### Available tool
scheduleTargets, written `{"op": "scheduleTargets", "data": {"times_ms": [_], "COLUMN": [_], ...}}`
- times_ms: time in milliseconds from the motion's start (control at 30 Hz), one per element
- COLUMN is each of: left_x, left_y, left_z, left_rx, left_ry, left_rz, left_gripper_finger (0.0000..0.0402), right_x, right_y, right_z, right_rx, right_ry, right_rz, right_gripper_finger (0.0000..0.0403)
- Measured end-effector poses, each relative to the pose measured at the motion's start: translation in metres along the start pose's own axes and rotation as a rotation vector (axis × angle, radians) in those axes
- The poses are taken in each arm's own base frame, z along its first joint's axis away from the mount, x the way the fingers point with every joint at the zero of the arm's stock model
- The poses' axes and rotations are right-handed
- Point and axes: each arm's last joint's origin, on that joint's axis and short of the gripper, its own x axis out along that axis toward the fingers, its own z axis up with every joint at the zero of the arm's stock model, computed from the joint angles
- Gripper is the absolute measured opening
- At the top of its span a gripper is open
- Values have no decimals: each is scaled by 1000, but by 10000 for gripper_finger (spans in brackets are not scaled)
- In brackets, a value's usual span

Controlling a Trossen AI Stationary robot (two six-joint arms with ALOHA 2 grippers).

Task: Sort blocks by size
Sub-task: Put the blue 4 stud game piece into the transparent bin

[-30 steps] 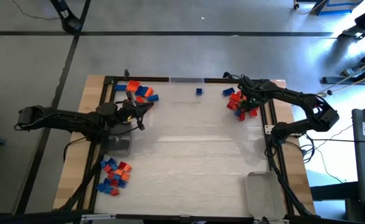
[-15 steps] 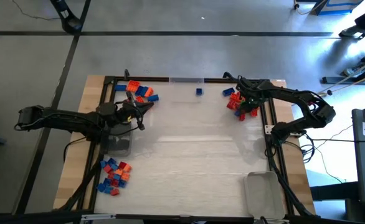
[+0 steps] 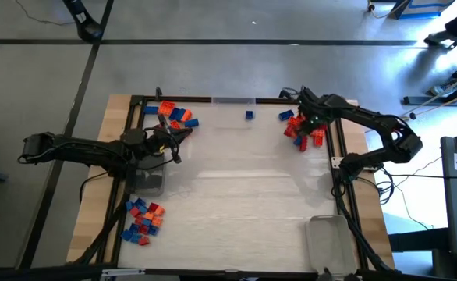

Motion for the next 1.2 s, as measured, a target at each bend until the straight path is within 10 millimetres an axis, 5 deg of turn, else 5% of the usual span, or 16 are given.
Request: {"op": "scheduleTargets", "data": {"times_ms": [200, 633, 1200], "left_x": [0, 1, 20], "left_y": [0, 4, 9], "left_z": [0, 0, -9], "left_rx": [3, -11, 9], "left_ry": [0, 7, 175], "left_rz": [0, 23, 61], "left_gripper_finger": [1, 1, 1], "right_x": [-12, -11, 28], "right_y": [11, 83, 109], "right_z": [26, 82, 109], "right_rx": [-18, -179, -237], "right_ry": [-236, -801, -975], "right_rz": [164, 424, 602], "right_gripper_finger": [141, 142, 143]}}
